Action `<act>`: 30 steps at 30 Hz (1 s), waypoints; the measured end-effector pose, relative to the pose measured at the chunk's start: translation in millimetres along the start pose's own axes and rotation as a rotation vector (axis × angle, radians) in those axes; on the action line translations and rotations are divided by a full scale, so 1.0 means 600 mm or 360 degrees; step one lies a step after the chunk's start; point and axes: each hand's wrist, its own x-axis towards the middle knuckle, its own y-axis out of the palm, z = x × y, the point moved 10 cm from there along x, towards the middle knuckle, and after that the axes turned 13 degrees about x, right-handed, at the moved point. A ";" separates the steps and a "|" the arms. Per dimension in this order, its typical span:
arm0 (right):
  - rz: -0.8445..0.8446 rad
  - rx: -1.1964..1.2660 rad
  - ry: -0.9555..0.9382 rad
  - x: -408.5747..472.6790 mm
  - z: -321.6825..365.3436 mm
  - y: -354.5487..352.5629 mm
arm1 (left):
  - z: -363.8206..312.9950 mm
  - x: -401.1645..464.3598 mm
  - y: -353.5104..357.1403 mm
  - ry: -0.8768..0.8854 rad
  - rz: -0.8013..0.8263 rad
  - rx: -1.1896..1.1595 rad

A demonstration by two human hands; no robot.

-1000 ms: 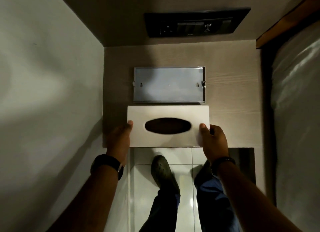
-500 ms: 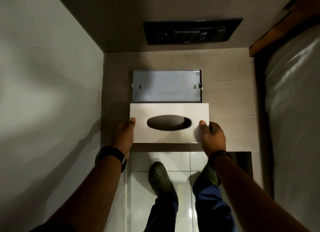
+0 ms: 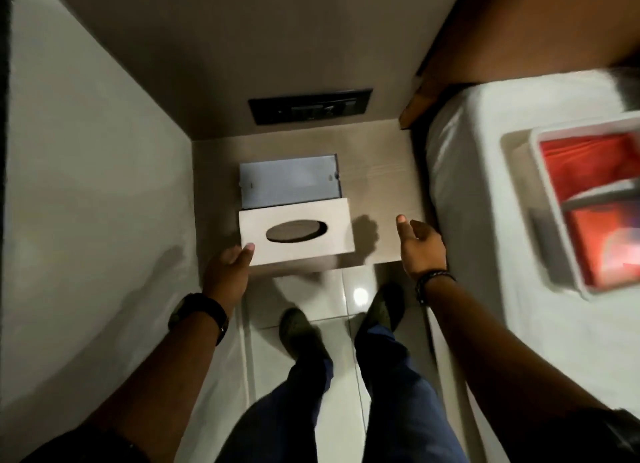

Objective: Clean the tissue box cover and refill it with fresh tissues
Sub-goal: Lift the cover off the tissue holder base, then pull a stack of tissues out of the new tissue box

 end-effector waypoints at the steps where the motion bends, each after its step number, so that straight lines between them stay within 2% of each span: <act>1: -0.0051 0.0018 -0.0016 -0.020 0.022 -0.039 | -0.024 -0.033 0.009 0.0066 0.0053 -0.0012; 5: -0.0271 0.0079 -0.0141 -0.095 0.100 -0.186 | -0.139 -0.161 0.064 0.0320 0.0192 -0.0050; 8: -0.0469 0.0176 -0.0222 -0.136 0.124 -0.309 | -0.235 -0.248 0.143 0.0561 0.0439 0.0103; 12: -0.0648 0.0282 -0.0252 -0.143 0.108 -0.454 | -0.366 -0.337 0.235 0.0818 0.0569 0.0215; 16: -0.0754 0.0448 -0.0066 -0.114 0.064 -0.546 | -0.481 -0.402 0.343 0.1047 0.0626 0.0429; 18: -0.0752 0.0519 0.0056 -0.077 0.037 -0.575 | -0.534 -0.425 0.398 0.1162 0.0581 0.0580; 21: -0.0712 0.0523 0.0211 -0.014 0.003 -0.595 | -0.608 -0.451 0.471 0.1411 0.0383 0.0859; 25: -0.0691 0.0642 0.0369 0.064 -0.045 -0.620 | -0.661 -0.466 0.585 0.1644 0.0123 0.1406; 30: -0.0704 0.0659 0.0454 0.132 -0.077 -0.649 | -0.662 -0.424 0.687 0.1517 0.0088 0.1827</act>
